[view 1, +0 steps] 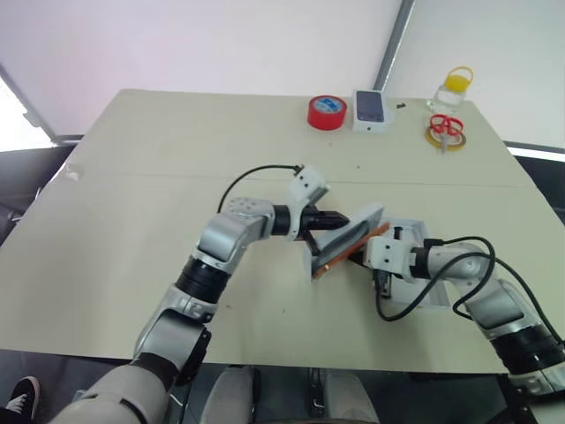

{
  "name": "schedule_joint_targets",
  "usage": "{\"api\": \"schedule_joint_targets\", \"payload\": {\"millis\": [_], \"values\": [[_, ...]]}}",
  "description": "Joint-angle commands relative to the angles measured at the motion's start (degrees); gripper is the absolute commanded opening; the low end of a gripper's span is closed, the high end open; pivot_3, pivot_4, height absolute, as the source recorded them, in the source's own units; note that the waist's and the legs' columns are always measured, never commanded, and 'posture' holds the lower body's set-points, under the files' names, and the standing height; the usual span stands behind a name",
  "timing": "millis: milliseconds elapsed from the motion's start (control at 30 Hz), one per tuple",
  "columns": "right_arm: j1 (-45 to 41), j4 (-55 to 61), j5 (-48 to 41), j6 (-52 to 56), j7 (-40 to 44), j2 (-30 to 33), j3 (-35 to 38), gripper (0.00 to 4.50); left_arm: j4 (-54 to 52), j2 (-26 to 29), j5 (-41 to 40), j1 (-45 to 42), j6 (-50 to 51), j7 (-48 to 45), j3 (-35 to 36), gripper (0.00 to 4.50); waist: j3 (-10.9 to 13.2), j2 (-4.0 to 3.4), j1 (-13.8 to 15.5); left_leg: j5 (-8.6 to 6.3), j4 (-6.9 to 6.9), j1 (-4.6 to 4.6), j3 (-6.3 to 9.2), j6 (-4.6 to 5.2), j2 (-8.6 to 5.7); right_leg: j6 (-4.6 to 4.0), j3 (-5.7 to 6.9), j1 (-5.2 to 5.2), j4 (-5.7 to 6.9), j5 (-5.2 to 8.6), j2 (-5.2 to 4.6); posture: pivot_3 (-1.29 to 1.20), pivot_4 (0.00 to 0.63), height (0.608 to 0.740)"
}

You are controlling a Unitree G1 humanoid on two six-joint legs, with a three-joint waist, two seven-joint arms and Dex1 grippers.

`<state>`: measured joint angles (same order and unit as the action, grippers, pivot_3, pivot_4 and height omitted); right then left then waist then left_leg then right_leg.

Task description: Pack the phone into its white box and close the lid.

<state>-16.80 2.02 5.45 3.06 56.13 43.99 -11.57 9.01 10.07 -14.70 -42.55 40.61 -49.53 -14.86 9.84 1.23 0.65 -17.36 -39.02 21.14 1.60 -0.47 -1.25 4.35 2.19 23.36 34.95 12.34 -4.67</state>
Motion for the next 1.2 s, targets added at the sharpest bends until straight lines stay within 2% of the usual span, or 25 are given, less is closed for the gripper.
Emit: {"api": "schedule_joint_targets", "payload": {"millis": [33, 267, 367, 600, 967, 1200], "values": [[-2.7, 0.16, -0.2, -0.57, -0.04, -0.92, -0.21, 0.0, 3.2, 1.84, 1.56, 5.42, 4.48, 0.82, -3.22, 0.05, -0.09, -0.11, -0.28, 0.0, 0.01, -0.01, 0.0, 0.0, 0.01, 0.05, 0.0, 0.01, 0.01, -0.02, 0.02, 0.0, 0.15, 0.739], [-5.68, -0.89, -0.36, -0.89, 1.4, -1.27, -1.26, 0.0, 1.74, 3.15, -0.24, 7.15, 6.74, 2.21, -0.61, 0.05, -0.17, -0.2, -0.34, -0.01, 0.03, -0.06, -0.01, 0.01, 0.0, 0.1, -0.01, 0.01, 0.04, -0.03, 0.02, 0.0, 0.15, 0.739], [-6.58, 0.09, -1.42, 1.1, 3.4, -1.17, -1.68, 0.0, 1.02, 3.66, -0.03, 8.05, 6.94, 2.07, -0.83, 0.05, -0.1, -0.05, 0.27, 0.0, -0.05, 0.28, 0.01, 0.0, -0.04, 0.13, 0.0, 0.29, 0.08, -0.04, -0.05, 0.0, 0.15, 0.739], [-7.95, 4.25, -2.44, 5.37, 7.68, -0.43, -2.13, 0.0, -0.01, 4.57, -0.74, 9.08, 7.98, 2.0, 0.38, 0.05, -0.11, -0.14, 0.09, -0.01, -0.06, 0.27, 0.02, 0.0, -0.14, 0.11, -0.01, 0.26, 0.06, -0.04, -0.16, 0.0, 0.15, 0.739], [-8.18, 3.1, -2.17, 5.01, 6.02, -1.39, -2.06, 0.0, -1.27, 5.29, -2.81, 8.76, 10.42, 2.18, 2.42, 0.05, -0.08, -0.17, 0.1, -0.01, -0.05, 0.3, 0.01, 0.0, -0.2, 0.12, -0.01, 0.29, 0.06, -0.05, -0.24, 0.0, 0.15, 0.739], [-8.46, 1.22, -1.84, 3.84, 5.08, -1.73, -2.05, 0.0, -6.21, 7.73, -5.1, 9.96, 13.54, 0.24, 2.18, 0.05, -0.03, -0.22, 0.01, -0.01, -0.03, 0.32, 0.01, 0.0, -0.19, 0.12, -0.01, 0.33, 0.07, -0.04, -0.23, 0.0, 0.15, 0.739]]}}
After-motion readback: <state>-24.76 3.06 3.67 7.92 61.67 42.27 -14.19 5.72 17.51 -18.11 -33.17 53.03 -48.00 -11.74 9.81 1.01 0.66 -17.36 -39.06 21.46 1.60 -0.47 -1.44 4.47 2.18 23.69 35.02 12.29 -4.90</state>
